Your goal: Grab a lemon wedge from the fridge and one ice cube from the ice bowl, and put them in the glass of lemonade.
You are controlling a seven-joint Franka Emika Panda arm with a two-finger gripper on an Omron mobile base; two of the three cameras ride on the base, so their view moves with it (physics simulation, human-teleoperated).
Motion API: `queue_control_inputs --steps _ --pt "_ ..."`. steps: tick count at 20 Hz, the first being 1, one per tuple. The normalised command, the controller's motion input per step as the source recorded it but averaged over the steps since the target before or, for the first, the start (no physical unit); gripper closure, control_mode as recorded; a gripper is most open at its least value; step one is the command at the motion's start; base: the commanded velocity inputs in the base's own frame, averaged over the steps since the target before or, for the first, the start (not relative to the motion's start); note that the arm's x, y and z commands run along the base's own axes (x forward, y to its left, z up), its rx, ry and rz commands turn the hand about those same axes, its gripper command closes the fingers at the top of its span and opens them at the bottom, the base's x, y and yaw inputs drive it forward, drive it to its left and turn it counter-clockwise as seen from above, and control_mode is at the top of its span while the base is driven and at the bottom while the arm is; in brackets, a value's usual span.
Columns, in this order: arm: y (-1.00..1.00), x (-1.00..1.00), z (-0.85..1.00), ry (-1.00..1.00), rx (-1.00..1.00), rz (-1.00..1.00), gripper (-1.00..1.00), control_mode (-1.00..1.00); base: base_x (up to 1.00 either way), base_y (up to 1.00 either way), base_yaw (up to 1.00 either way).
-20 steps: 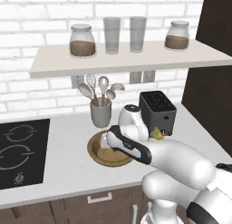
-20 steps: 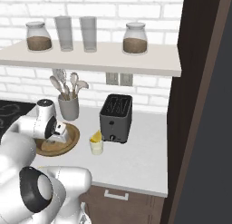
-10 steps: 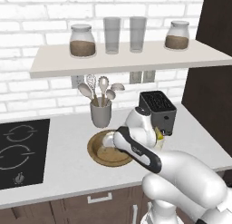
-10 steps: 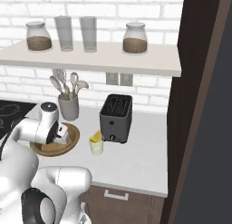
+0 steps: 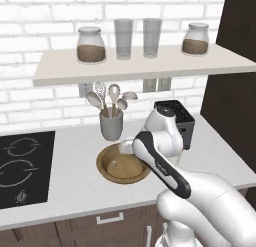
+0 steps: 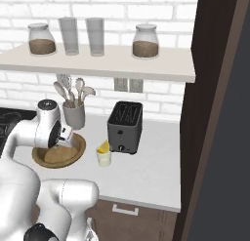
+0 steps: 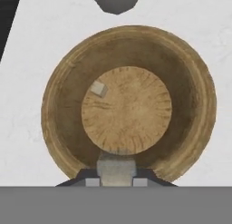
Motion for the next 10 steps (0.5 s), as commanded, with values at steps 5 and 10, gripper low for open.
queue_control_inputs --steps 5,10 --pt "-0.12 -0.29 0.91 -0.12 -0.08 0.00 1.00 -1.00 0.00 0.00 0.00" --pt "-0.32 -0.19 0.76 0.00 -0.14 0.02 1.00 -1.00 0.00 0.00 0.00"
